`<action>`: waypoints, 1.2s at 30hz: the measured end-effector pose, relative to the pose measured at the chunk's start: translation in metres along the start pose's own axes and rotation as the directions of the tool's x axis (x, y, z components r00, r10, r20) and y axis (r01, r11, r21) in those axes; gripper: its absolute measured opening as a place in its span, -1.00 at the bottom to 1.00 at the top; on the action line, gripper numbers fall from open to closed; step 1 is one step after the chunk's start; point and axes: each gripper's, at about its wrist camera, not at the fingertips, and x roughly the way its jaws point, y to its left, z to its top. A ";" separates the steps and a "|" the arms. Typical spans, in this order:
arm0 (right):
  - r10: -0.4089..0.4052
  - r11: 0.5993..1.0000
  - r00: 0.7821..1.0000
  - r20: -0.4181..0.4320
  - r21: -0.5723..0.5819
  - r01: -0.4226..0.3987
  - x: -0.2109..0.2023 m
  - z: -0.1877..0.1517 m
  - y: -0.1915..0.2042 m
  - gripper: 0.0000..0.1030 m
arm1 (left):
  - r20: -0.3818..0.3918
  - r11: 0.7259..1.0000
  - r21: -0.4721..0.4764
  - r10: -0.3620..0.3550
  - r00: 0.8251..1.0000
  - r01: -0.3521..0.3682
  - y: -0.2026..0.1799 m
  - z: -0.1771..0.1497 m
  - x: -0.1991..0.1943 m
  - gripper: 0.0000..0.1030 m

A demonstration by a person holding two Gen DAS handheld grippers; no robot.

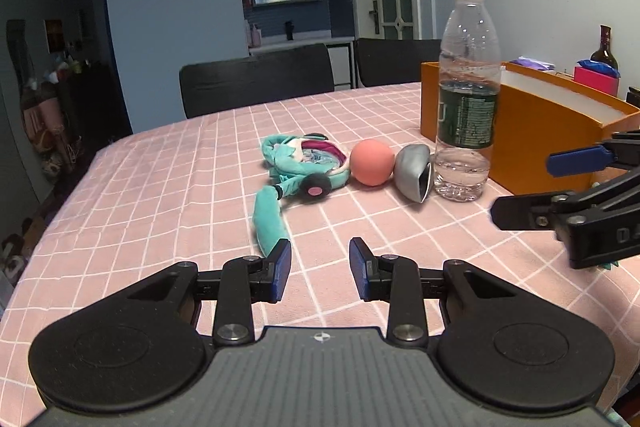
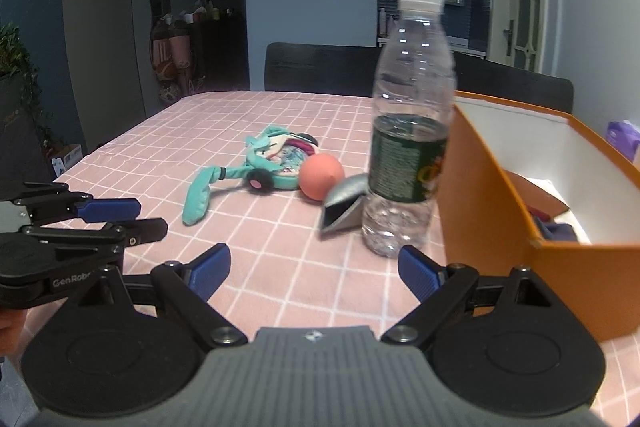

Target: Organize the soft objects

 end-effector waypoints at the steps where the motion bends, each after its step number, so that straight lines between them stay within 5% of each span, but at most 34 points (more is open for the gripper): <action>1: 0.004 1.000 1.000 -0.004 0.000 -0.004 0.005 0.003 0.002 0.72 | -0.007 1.000 -0.003 -0.007 1.000 0.007 0.003 0.001 0.002 -0.24; 7: 0.007 0.999 1.000 -0.010 -0.044 -0.007 0.033 0.016 0.017 0.66 | -0.035 0.998 -0.021 -0.055 0.998 0.054 0.023 0.008 0.016 -0.14; 10: 0.003 0.999 1.000 -0.030 -0.049 -0.004 0.046 0.021 0.021 0.60 | -0.055 0.998 -0.015 -0.062 0.997 0.061 0.031 0.015 0.028 0.09; 19: -0.020 0.999 0.994 -0.104 -0.043 0.016 0.082 0.023 0.023 0.48 | -0.142 0.999 0.012 -0.048 0.989 0.051 0.046 0.030 0.086 0.11; 21: -0.019 0.999 0.994 -0.107 -0.044 0.015 0.085 0.022 0.024 0.48 | -0.160 0.999 0.003 -0.045 0.986 0.047 0.050 0.031 0.099 -0.15; 23: -0.018 0.999 0.994 -0.108 -0.042 0.013 0.085 0.021 0.023 0.48 | -0.176 0.999 -0.008 -0.037 0.984 0.037 0.053 0.031 0.109 -0.67; 25: -0.017 0.999 0.993 -0.113 -0.034 0.014 0.085 0.021 0.021 0.48 | -0.190 1.000 -0.019 -0.026 0.981 0.023 0.055 0.030 0.116 -0.81; 30: -0.013 1.000 0.992 -0.126 -0.005 0.013 0.084 0.017 0.014 0.48 | -0.161 0.998 -0.043 -0.055 0.985 0.049 0.054 0.027 0.096 -0.88; 36: 0.014 1.000 0.992 -0.125 0.028 -0.010 0.077 0.013 0.010 0.47 | -0.158 0.979 -0.065 -0.202 0.966 0.194 0.040 0.020 0.047 -0.88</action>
